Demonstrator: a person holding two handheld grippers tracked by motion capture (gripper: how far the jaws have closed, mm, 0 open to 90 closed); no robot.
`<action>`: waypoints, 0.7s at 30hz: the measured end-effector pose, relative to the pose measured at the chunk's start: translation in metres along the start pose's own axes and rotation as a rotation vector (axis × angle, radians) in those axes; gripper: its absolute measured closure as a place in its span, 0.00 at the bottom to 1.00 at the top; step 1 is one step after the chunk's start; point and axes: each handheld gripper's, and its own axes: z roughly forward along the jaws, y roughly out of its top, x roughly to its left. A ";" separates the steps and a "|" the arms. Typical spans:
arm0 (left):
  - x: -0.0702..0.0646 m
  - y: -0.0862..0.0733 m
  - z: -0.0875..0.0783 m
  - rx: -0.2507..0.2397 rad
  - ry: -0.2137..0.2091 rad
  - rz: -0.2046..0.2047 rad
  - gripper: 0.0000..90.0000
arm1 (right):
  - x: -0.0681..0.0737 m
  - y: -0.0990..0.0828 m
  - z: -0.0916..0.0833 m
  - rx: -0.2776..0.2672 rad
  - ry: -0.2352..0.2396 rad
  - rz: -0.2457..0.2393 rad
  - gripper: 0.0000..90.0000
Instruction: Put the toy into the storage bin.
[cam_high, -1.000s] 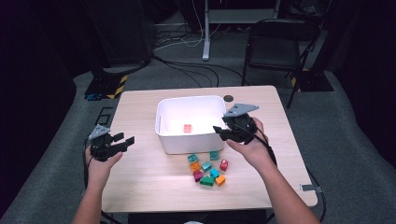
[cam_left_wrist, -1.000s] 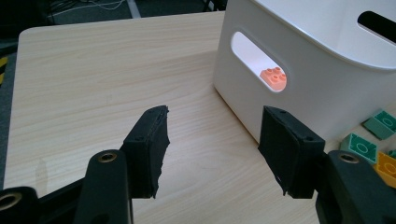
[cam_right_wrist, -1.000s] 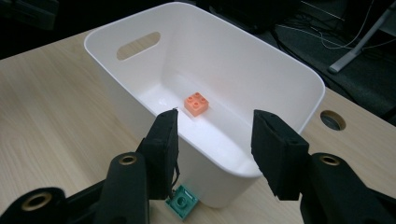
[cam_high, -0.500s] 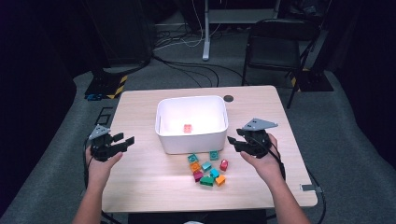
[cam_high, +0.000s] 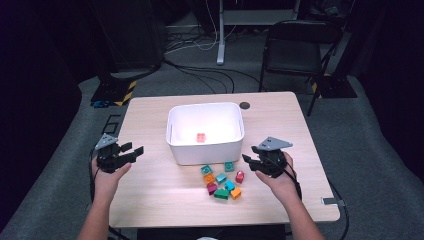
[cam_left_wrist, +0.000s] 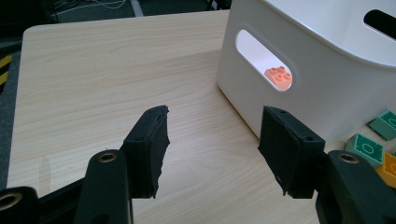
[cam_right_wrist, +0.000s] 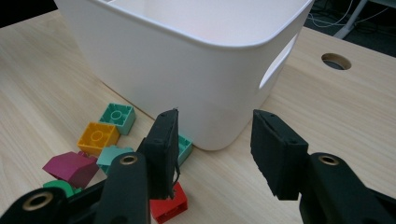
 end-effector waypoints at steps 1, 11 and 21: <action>0.000 0.000 0.000 0.004 0.001 -0.003 0.46 | 0.001 -0.005 0.004 0.007 0.006 -0.003 0.57; 0.000 -0.001 0.001 0.009 0.001 0.002 0.46 | 0.003 -0.024 0.022 0.048 0.059 -0.015 0.57; 0.000 -0.001 0.002 0.013 0.001 0.002 0.46 | 0.006 -0.040 0.038 0.109 0.126 -0.038 0.56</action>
